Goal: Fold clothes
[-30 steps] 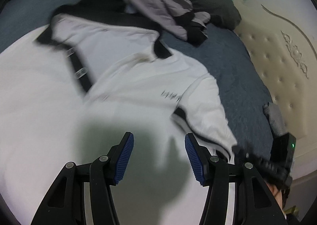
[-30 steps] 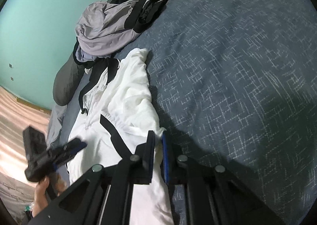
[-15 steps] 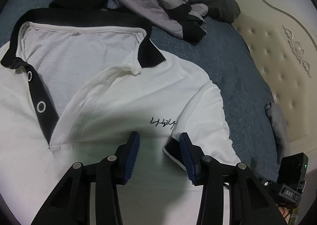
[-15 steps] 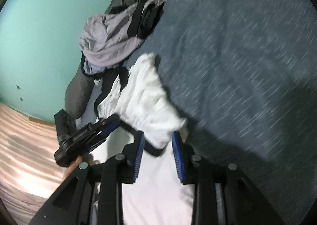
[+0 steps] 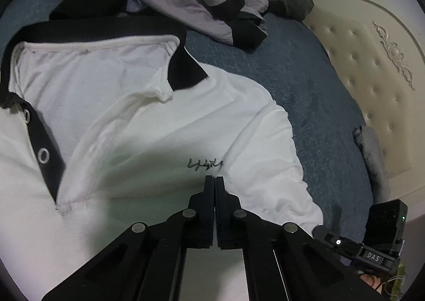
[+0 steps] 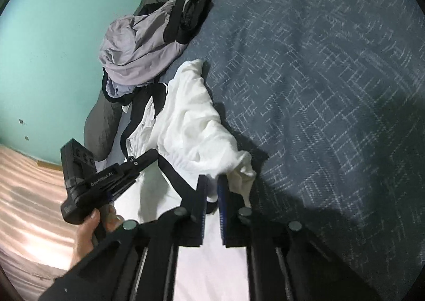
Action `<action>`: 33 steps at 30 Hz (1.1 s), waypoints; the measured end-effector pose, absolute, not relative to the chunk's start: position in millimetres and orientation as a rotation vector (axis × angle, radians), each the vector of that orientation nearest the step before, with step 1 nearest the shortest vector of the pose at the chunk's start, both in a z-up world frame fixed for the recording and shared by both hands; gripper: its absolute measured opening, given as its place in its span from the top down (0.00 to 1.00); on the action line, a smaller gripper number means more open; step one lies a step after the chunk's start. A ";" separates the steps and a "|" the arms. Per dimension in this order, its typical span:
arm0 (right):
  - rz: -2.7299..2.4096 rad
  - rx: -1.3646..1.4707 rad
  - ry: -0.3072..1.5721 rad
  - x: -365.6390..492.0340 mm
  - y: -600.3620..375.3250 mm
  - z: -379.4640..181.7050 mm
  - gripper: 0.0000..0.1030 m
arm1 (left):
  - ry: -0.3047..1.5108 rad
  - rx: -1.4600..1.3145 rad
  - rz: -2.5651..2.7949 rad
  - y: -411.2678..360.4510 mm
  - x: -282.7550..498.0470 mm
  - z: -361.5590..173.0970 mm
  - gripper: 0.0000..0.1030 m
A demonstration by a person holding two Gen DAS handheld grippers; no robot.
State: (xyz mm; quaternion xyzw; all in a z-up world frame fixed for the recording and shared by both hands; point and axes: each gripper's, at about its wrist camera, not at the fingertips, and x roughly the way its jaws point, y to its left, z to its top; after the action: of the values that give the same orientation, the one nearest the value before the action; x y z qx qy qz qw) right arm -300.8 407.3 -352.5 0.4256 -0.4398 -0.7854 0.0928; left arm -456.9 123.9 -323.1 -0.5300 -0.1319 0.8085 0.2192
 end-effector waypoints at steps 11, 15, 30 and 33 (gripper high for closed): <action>-2.316 1.222 -1.377 -291.3 410.6 -357.7 0.99 | -0.405 -1.455 2.229 118.2 -459.1 -319.6 1.00; -2.318 1.224 -1.372 -295.4 410.4 -357.3 0.99 | -0.405 -1.431 2.224 124.9 -464.2 -313.9 0.97; -2.337 1.202 -1.382 -291.0 414.3 -358.1 0.99 | -0.385 -1.446 2.198 144.4 -480.0 -323.5 0.99; -2.345 1.189 -1.404 -287.9 417.6 -358.0 0.99 | -0.381 -1.439 2.211 144.1 -481.7 -321.8 0.99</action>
State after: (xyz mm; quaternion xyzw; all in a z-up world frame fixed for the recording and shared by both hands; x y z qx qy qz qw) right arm -287.9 417.6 -358.0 0.3977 -0.4695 -0.7842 0.0804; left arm -481.7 144.1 -321.8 -0.5245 -0.1388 0.8063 0.2358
